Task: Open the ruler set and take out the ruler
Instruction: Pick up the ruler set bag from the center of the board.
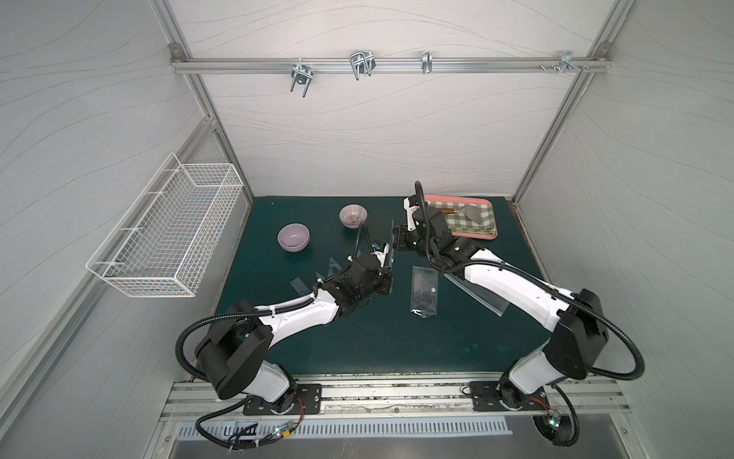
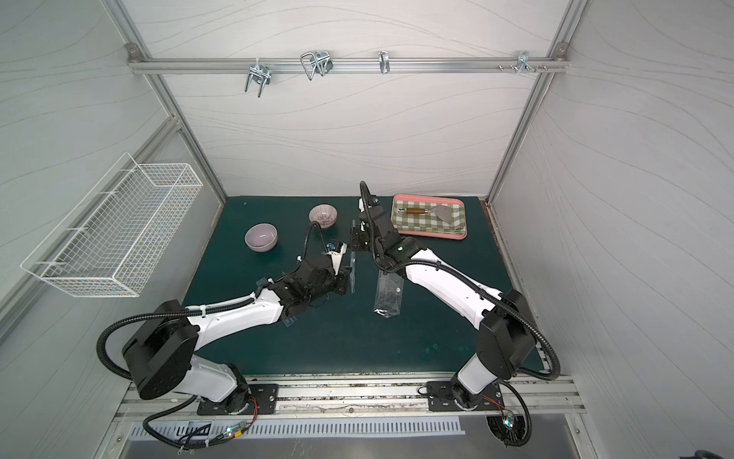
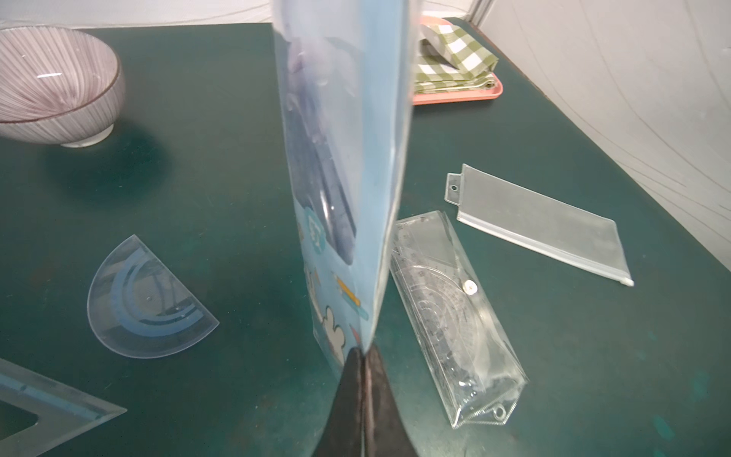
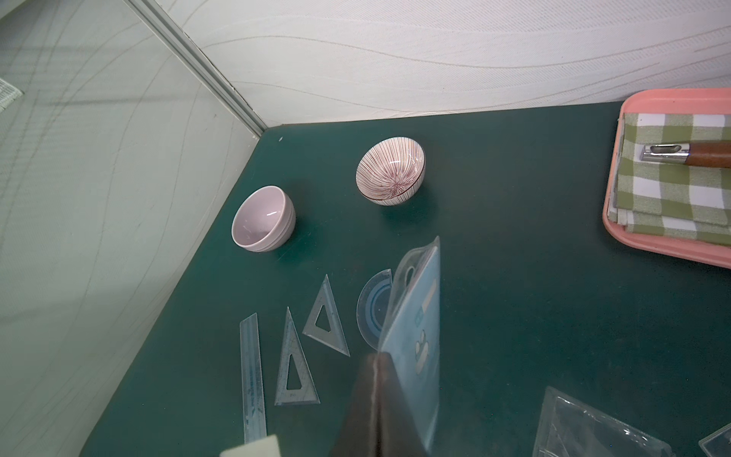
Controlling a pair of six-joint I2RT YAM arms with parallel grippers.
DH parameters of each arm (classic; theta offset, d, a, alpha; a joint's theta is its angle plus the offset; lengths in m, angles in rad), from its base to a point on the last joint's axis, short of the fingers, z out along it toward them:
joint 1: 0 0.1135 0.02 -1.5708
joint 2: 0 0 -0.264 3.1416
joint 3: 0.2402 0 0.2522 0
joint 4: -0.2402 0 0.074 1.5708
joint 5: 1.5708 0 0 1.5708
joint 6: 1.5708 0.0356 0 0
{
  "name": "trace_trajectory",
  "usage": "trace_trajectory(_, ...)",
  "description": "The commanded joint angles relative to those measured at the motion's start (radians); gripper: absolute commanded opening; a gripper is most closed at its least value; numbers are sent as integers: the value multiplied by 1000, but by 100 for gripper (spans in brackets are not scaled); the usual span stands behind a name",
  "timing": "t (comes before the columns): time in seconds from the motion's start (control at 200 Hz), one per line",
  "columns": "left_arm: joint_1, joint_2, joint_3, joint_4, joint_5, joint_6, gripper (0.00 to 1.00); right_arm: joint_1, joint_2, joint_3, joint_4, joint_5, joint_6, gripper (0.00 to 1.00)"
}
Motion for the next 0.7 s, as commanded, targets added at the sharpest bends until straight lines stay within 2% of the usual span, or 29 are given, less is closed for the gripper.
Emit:
trace_trajectory(0.0,-3,-49,7,53,52,47,0,-10,-40,27,1,15,-22,16)
trace_trajectory(0.135,7,-81,5,24,97,71,0,-46,-70,31,-21,-1,-68,28)
trace_trajectory(0.28,80,-104,-5,21,251,26,0,-126,-128,2,-19,-94,-102,37)
trace_trajectory(0.475,162,-133,4,-3,388,25,0,-262,-223,-71,-8,-205,-169,52)
trace_trajectory(0.55,200,-140,15,8,462,4,0,-338,-240,-107,30,-316,-183,57)
trace_trajectory(0.695,273,-135,45,76,653,-60,0,-466,-209,-160,137,-653,-211,62)
